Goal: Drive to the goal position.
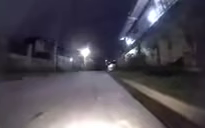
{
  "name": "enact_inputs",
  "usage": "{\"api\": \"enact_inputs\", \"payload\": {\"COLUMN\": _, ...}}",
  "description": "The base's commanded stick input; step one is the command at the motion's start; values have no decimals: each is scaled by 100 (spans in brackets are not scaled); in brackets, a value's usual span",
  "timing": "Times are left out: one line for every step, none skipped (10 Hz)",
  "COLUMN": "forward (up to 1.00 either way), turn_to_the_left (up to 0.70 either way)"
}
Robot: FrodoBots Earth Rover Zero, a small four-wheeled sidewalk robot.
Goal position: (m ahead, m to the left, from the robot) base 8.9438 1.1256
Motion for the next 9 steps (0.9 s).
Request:
{"api": "enact_inputs", "payload": {"forward": 70, "turn_to_the_left": 0}}
{"api": "enact_inputs", "payload": {"forward": 70, "turn_to_the_left": 0}}
{"api": "enact_inputs", "payload": {"forward": 70, "turn_to_the_left": -13}}
{"api": "enact_inputs", "payload": {"forward": 70, "turn_to_the_left": -31}}
{"api": "enact_inputs", "payload": {"forward": 70, "turn_to_the_left": -4}}
{"api": "enact_inputs", "payload": {"forward": 70, "turn_to_the_left": -9}}
{"api": "enact_inputs", "payload": {"forward": 70, "turn_to_the_left": -23}}
{"api": "enact_inputs", "payload": {"forward": 70, "turn_to_the_left": -33}}
{"api": "enact_inputs", "payload": {"forward": 70, "turn_to_the_left": -20}}
